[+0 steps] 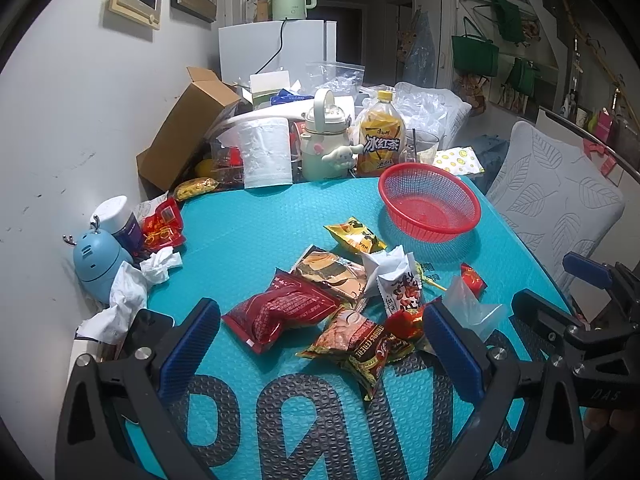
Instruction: Organize snacks
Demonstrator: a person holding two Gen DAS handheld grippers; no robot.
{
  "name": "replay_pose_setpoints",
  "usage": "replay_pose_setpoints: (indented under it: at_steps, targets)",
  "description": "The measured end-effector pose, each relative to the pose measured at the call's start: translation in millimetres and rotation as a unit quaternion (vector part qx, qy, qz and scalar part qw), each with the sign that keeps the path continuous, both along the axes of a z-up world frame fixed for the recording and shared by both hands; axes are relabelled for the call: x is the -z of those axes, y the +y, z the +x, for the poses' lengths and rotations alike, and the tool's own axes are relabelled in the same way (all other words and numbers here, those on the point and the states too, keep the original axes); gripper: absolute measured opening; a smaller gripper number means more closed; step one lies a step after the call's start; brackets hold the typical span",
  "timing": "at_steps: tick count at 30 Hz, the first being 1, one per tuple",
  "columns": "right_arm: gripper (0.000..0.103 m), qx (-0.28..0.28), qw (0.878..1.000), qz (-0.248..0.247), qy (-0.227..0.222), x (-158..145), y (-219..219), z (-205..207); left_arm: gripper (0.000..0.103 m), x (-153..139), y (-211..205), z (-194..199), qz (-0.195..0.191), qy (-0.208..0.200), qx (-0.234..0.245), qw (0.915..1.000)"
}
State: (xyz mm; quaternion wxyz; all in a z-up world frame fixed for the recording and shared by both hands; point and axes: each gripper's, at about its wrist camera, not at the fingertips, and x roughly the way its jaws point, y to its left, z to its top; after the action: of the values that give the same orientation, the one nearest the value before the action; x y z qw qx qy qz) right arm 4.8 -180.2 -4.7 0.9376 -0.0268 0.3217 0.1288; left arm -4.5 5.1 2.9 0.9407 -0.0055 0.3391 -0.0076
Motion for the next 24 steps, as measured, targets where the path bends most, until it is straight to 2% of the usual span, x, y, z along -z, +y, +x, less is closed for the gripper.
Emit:
replay_pose_setpoints:
  at_steps: [24]
  targets:
    - [0.103,-0.004,1.000,-0.001,-0.002,-3.6,3.3,-2.6,0.102,-3.0,1.8,-0.3,-0.001,0.001,-0.002,1.0000]
